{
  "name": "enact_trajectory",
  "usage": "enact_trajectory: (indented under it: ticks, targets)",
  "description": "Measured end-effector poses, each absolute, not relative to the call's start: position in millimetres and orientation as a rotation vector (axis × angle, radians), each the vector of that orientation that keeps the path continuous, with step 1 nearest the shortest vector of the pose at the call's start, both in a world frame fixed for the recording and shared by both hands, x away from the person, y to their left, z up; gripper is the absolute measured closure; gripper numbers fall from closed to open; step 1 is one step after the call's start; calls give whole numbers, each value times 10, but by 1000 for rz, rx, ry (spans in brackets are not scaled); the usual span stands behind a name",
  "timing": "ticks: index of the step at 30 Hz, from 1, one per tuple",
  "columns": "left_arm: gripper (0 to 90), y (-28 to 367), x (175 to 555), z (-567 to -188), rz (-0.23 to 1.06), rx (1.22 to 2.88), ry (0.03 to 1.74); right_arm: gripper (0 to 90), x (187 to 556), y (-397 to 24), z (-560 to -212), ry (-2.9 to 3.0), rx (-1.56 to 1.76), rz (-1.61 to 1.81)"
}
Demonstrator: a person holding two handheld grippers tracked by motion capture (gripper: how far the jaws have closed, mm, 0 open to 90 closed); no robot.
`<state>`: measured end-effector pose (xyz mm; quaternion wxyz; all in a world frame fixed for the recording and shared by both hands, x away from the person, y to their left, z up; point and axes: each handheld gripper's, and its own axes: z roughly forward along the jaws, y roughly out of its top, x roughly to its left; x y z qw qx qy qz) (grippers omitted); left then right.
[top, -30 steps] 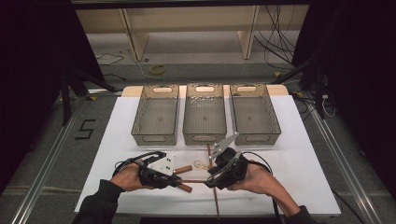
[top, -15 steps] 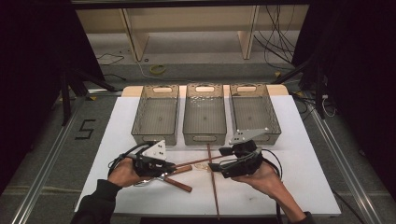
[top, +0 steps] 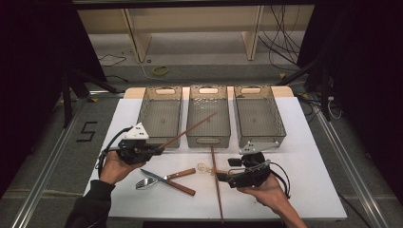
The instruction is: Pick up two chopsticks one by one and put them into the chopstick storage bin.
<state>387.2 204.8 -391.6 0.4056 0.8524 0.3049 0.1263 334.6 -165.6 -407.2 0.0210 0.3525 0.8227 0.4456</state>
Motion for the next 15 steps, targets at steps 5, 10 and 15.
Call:
enact_trajectory:
  ticks: [5, 10, 15]
  targets:
    - [829, 2215, 3994, -3916, 357, 2105, 861, 270, 3348, -1675, -4139, 2534, 1133, 1382]
    - [829, 2348, 4120, -3933, 382, 2060, 947, 270, 3340, -1680, -4196, 2544, 1152, 1373]
    - [829, 2442, 4224, -3923, 392, 2021, 1012, 270, 3329, -1683, -4247, 2556, 1163, 1363]
